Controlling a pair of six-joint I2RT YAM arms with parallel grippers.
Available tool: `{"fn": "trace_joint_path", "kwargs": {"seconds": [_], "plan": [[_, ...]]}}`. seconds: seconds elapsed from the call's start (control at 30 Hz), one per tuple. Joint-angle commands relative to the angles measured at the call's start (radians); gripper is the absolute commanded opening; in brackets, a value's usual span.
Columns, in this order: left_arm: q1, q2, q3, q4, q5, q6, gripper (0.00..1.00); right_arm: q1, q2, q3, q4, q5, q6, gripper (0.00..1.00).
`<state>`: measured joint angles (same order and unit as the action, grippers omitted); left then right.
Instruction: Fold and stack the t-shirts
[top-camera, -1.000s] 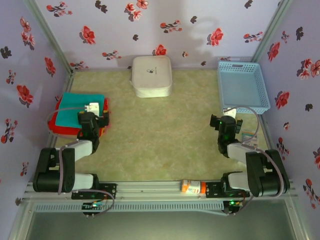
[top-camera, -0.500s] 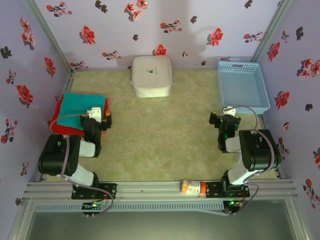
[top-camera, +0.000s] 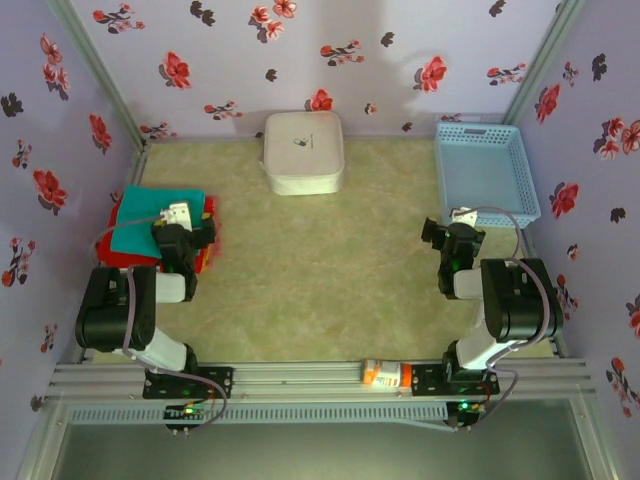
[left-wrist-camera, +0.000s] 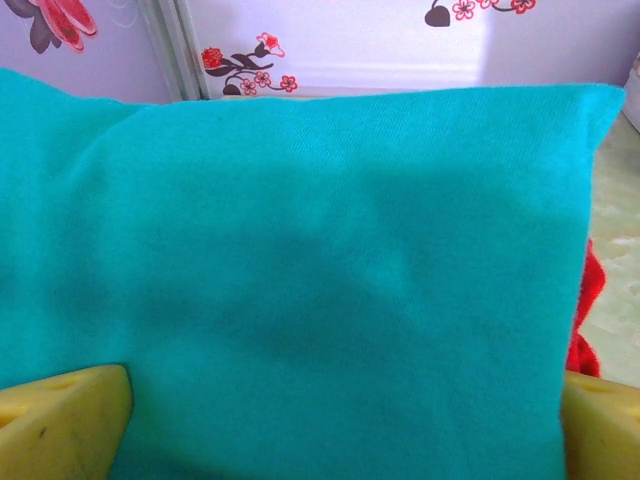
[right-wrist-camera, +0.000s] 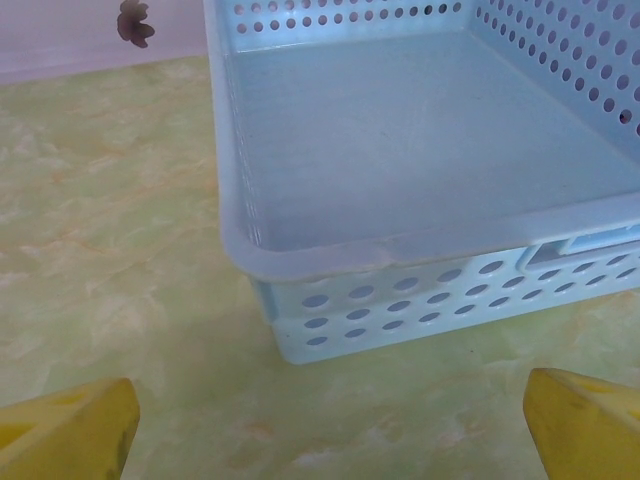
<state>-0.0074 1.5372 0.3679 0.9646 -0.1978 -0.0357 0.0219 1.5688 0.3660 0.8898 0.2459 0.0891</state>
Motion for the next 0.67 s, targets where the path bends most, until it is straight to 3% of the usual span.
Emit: {"fn": "trace_joint_path", "kwargs": {"seconds": [0.0,0.63], "plan": [[0.009,0.006,0.004,-0.035,-0.006,-0.029,1.0,-0.002,-0.01,0.014,0.008,-0.005,0.019,0.99],[0.008,0.007,0.005,-0.035,-0.005,-0.029,1.0,-0.002,-0.011,0.017,0.002,-0.009,0.016,0.99]]}}
